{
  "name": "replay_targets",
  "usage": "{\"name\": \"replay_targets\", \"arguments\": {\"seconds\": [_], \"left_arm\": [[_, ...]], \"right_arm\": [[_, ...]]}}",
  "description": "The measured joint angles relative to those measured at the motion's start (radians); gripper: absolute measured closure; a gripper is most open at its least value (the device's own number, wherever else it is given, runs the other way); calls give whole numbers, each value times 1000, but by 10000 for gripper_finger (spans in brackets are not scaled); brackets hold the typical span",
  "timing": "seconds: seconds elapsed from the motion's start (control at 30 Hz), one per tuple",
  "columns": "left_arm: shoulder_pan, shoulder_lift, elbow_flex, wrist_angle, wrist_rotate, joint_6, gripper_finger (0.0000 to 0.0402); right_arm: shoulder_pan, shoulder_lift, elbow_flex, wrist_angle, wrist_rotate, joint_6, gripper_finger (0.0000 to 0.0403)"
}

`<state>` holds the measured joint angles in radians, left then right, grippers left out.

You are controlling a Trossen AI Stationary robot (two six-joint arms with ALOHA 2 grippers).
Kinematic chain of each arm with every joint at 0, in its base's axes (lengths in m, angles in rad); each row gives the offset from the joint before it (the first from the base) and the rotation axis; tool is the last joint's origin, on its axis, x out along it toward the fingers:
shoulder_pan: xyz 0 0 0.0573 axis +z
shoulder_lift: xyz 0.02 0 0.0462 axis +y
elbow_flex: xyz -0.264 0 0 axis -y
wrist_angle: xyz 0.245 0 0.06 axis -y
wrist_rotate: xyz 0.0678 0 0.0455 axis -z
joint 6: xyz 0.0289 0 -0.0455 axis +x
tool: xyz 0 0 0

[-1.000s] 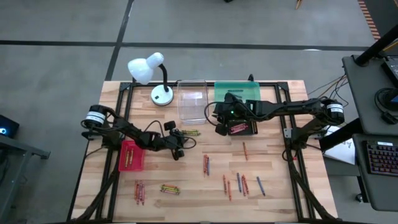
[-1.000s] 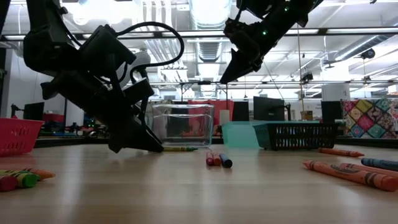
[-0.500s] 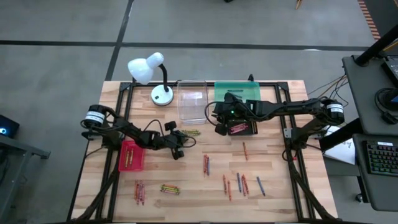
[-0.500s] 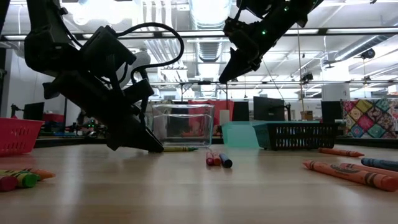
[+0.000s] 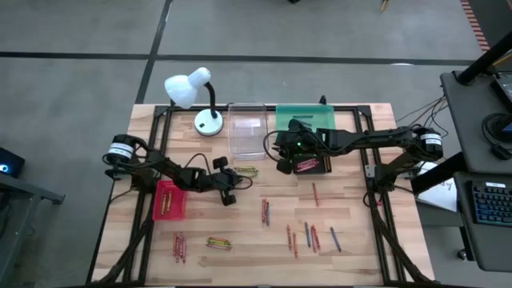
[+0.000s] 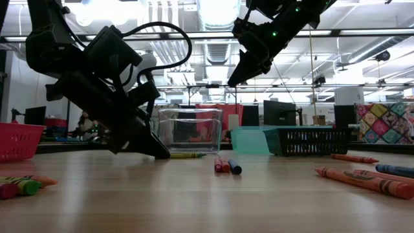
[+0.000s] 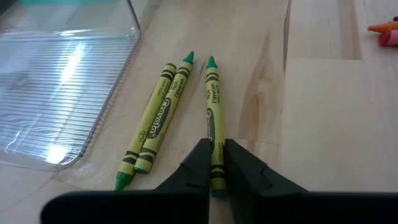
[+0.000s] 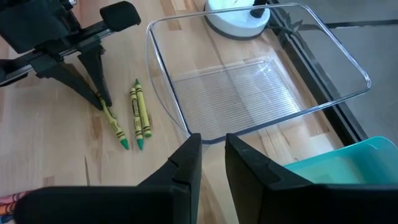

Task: Sort crayons
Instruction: Put the green crayon into the orange bin

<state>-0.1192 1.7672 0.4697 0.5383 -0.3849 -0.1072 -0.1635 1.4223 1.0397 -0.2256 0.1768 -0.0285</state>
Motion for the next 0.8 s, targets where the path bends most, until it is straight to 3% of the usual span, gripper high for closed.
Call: {"name": "replay_targets", "arguments": {"seconds": [0.2,0.37,0.57,0.8], "left_arm": [[-9,-16,2,-7,11,-19,397],[-46,-122,3,-89,138,-37,400],[-54,-289,65,-361,89,-38,401],[-69,-455,253,-722,72,-49,401]], "right_arm": [[0,0,0,0,0,-1,342],[0,0,0,-2,0,-1,346],[0,0,0,-1,0,-17,341],[0,0,0,-11,0,-16,342]]}}
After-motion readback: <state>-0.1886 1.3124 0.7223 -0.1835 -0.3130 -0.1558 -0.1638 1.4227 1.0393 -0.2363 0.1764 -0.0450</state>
